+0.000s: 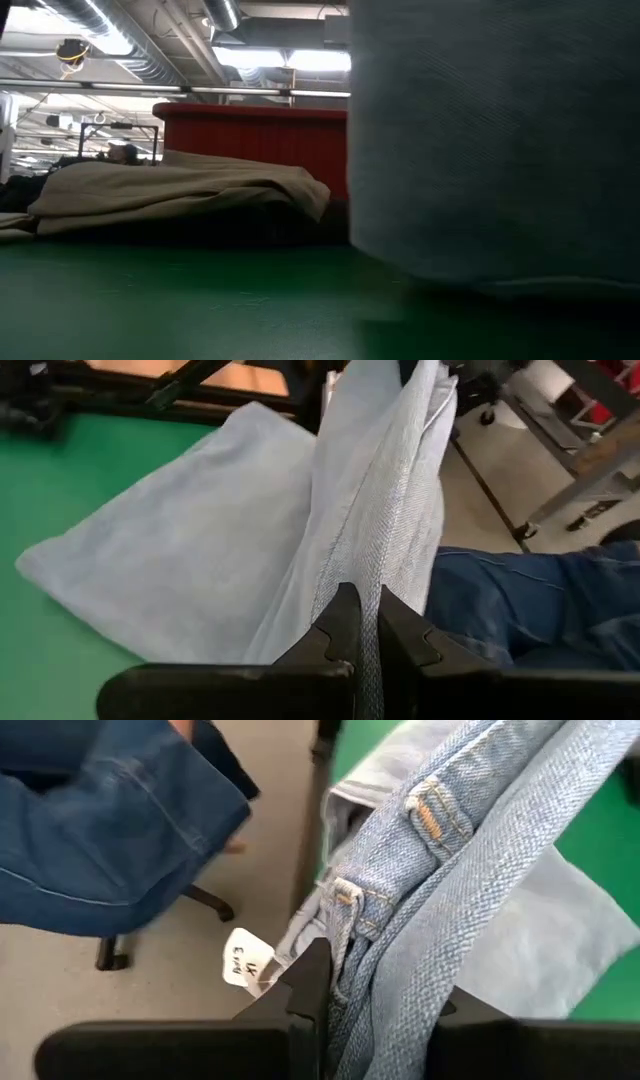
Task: Fold Laundry from Bin
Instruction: Fold the light blue pants
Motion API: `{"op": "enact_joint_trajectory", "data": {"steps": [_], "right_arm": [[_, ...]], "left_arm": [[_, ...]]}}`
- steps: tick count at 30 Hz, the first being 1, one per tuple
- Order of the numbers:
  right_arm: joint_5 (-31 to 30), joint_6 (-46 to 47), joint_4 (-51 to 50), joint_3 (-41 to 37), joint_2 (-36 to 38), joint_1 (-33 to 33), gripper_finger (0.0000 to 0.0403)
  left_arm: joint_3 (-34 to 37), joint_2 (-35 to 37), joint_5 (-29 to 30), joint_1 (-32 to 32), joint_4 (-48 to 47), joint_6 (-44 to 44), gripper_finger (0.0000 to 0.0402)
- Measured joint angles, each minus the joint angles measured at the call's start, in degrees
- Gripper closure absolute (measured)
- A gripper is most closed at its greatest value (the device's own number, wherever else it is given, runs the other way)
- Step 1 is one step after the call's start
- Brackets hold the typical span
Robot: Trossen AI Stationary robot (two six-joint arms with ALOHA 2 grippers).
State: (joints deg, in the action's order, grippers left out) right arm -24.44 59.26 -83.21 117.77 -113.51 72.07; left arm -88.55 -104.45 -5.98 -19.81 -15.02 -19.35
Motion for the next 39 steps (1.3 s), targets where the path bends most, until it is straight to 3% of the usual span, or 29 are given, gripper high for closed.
{"op": "enact_joint_trajectory", "data": {"steps": [8, 22, 31, 39], "right_arm": [[5.8, 9.9, -6.8, -4.1, 0.0, 1.1, 0.0341], [18.8, 18.2, -7.3, -13.8, 0.0, 1.0, 0.0341], [22.3, 19.9, -6.7, -18.9, 0.0, 1.0, 0.0341], [25.6, 17.6, -6.5, -24.2, 0.0, 1.0, 0.0335]], "left_arm": [[0.0, -5.2, 0.1, 3.9, 3.2, 0.7, 0.0398], [0.0, -12.6, 0.8, 10.7, 13.6, 7.6, 0.0398], [0.0, -18.9, 3.4, 12.6, 22.4, 15.3, 0.0394], [0.0, -23.8, 9.5, 12.6, 28.5, 25.2, 0.0391]]}}
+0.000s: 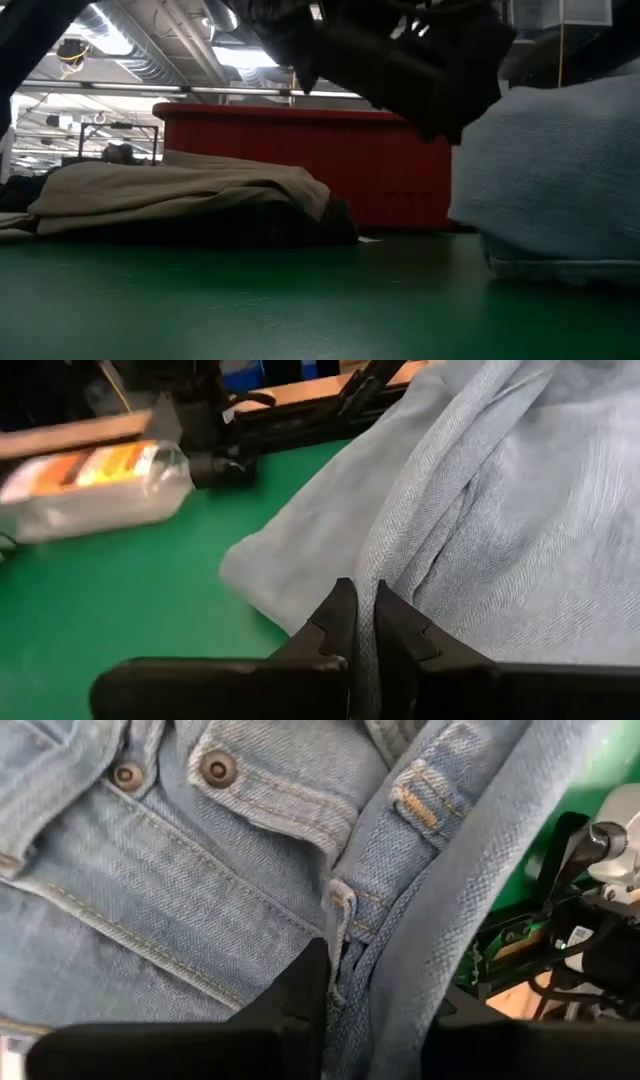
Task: Fold Laundry from Bin
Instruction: Fold the light blue pants
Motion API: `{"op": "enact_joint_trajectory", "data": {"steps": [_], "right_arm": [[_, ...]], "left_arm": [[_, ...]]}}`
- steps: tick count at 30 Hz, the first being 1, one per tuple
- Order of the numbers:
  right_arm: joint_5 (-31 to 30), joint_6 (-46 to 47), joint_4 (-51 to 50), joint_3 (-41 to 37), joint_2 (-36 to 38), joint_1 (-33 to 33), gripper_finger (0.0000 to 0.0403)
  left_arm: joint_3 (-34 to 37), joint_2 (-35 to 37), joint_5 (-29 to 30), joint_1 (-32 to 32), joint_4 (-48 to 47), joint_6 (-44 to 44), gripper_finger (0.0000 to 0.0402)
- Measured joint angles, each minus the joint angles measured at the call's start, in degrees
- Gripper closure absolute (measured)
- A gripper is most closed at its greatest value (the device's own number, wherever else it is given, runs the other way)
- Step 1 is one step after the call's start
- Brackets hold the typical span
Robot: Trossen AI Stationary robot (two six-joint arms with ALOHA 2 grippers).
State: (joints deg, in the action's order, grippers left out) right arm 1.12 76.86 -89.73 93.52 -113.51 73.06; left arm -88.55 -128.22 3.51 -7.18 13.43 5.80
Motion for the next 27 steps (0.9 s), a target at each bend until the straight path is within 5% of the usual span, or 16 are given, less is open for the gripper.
{"op": "enact_joint_trajectory", "data": {"steps": [7, 13, 20, 27], "right_arm": [[1.2, -5.7, -0.1, -0.8, 0.0, -1.3, 0.0324], [6.4, -6.7, 0.3, -0.7, 0.0, -2.0, 0.0303], [12.0, -6.8, 0.0, -0.7, 0.0, -2.0, 0.0235], [17.8, -6.7, -0.2, -0.7, 0.0, -2.1, 0.0176]], "left_arm": [[0.1, -1.7, 2.1, 0.0, 3.1, 4.0, 0.0382], [0.2, -1.7, 10.3, 0.5, 3.3, 4.1, 0.0310], [0.2, -1.5, 14.4, 0.4, 3.6, 3.6, 0.0234], [0.1, 3.9, 13.6, -1.8, 1.9, 3.4, 0.0226]]}}
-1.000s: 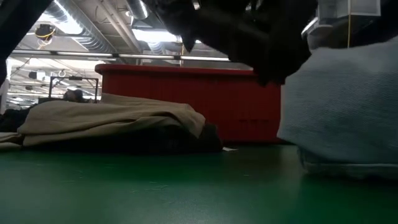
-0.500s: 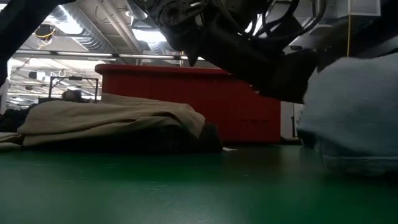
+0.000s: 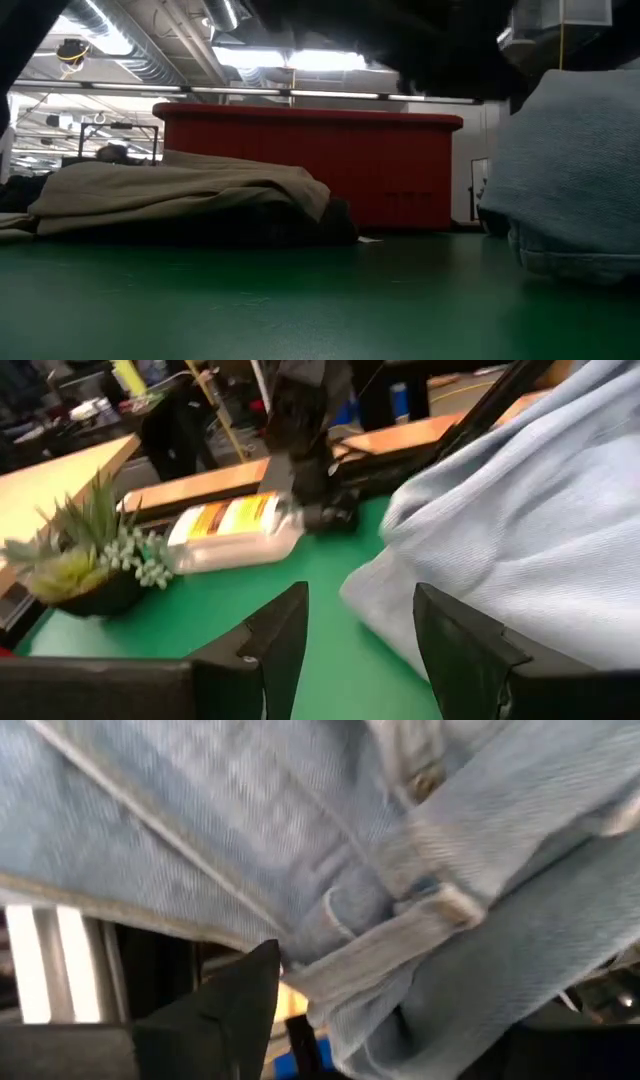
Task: Fold Laundry from Bin
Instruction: Fold the light blue pants
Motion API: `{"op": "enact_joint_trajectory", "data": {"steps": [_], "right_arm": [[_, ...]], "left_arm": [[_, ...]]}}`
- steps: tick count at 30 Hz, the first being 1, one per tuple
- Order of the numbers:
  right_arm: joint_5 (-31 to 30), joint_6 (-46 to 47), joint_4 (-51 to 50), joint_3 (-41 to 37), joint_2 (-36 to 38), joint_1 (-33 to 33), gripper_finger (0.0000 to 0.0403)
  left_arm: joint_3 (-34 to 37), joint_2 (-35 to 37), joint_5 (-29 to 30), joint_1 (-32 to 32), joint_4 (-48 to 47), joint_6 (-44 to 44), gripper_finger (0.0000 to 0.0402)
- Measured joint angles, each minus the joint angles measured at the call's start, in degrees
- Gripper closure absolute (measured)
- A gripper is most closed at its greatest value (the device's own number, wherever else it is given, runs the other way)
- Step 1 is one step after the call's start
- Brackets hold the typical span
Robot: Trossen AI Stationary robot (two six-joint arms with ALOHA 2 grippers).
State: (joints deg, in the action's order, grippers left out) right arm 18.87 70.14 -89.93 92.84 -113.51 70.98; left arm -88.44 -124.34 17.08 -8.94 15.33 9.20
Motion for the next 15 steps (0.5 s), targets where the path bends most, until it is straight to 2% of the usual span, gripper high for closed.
{"op": "enact_joint_trajectory", "data": {"steps": [6, 15], "right_arm": [[6.0, 0.4, 0.0, 0.0, 0.0, -0.2, 0.0171], [6.6, 2.6, 0.3, 0.0, 0.7, -0.3, 0.0171]], "left_arm": [[0.0, 5.4, -3.6, -2.8, -4.0, -0.1, 0.0225], [0.0, 6.9, -11.8, -8.1, -6.1, -0.1, 0.0225]]}}
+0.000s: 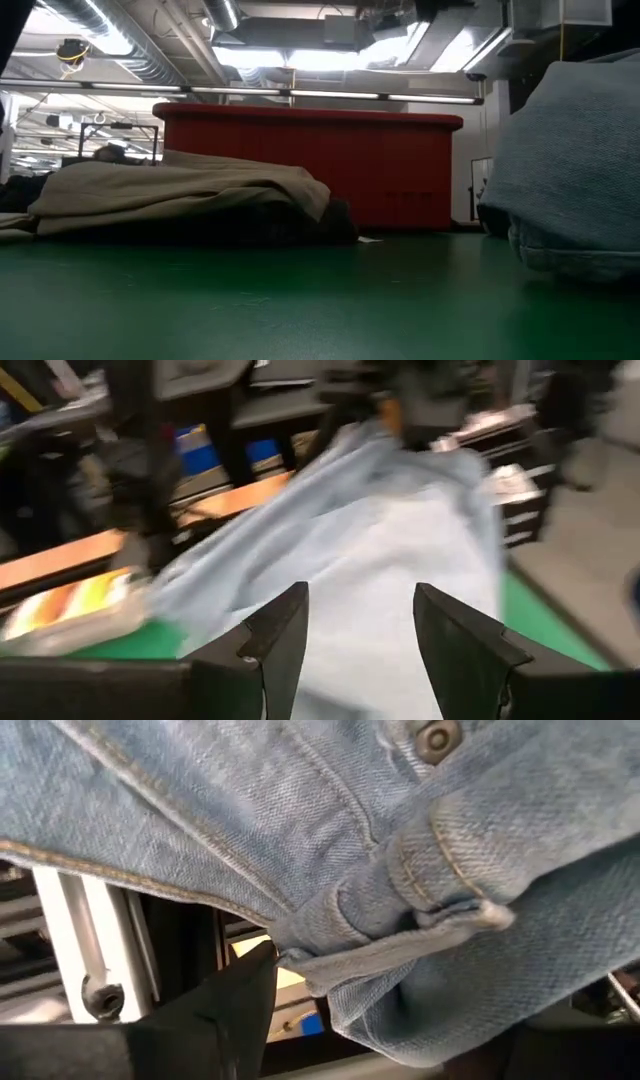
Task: Fold Laundry from Bin
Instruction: Fold the light blue pants
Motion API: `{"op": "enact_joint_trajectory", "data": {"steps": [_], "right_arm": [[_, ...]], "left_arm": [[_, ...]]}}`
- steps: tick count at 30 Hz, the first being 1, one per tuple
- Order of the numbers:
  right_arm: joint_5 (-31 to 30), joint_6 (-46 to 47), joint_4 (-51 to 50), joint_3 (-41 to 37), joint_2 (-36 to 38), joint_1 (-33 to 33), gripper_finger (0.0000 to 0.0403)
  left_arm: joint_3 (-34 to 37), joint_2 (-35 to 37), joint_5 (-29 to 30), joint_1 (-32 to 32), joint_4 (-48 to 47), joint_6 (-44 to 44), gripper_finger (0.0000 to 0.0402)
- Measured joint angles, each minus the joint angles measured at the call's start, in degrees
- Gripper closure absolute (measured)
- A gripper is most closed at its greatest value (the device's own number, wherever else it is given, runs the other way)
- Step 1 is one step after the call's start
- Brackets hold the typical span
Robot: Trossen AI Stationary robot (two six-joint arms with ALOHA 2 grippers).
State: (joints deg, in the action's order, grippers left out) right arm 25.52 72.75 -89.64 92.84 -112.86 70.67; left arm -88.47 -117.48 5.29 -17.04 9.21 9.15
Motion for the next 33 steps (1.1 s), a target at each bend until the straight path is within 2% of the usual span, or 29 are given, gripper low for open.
{"op": "enact_joint_trajectory", "data": {"steps": [5, 10, 15, 21, 27, 33], "right_arm": [[-2.6, -0.2, -0.4, 0.0, 0.1, 0.2, 0.0171], [-3.4, -1.0, -0.7, 0.0, 0.1, -0.5, 0.0171], [-3.4, -1.7, -0.7, 0.0, 0.2, -1.2, 0.0171], [-2.4, -2.4, -0.5, 0.0, 0.2, -1.3, 0.0171], [-3.5, -2.1, -0.5, 0.5, 1.7, -1.3, 0.0171], [-11.4, 1.6, -0.5, 2.6, 4.5, -1.3, 0.0171]], "left_arm": [[0.0, -0.3, -4.8, -2.6, -0.3, -0.5, 0.0225], [0.0, -2.1, -4.8, -4.7, -0.8, -2.5, 0.0225], [0.0, -7.4, -4.6, -5.5, 5.2, -2.7, 0.0225], [0.0, -13.5, 1.1, -2.7, 9.6, -2.8, 0.0225], [-0.1, -17.5, -1.5, 1.1, 10.6, -8.8, 0.0225], [-0.3, -17.5, -3.8, 2.9, 7.8, -9.8, 0.0225]]}}
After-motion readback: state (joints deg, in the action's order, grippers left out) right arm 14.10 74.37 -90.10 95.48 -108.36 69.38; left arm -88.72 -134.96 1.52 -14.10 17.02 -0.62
